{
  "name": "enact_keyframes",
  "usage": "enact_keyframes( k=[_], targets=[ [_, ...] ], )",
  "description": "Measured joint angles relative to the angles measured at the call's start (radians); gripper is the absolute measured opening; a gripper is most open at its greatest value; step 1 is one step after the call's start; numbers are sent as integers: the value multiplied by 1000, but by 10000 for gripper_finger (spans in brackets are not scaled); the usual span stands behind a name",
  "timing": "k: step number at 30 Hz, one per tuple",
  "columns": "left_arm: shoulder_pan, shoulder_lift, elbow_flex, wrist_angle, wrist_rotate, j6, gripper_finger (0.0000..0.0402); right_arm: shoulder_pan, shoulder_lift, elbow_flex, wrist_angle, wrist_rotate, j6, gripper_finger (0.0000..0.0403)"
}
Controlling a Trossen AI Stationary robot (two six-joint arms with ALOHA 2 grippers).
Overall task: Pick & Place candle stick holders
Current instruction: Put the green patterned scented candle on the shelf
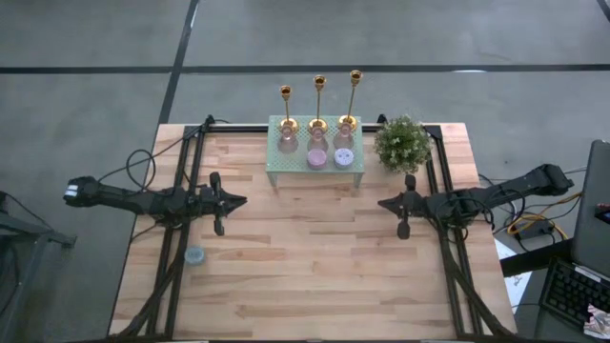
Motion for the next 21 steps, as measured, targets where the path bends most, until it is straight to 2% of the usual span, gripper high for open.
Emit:
enact_keyframes(
  k=[7, 21],
  targets=[
    [0, 0, 0, 0, 0, 0, 37, 0, 2, 0, 0, -1, -94, 8],
    [0, 0, 0, 0, 0, 0, 37, 0, 2, -2, 0, -3, -97, 8]
  ],
)
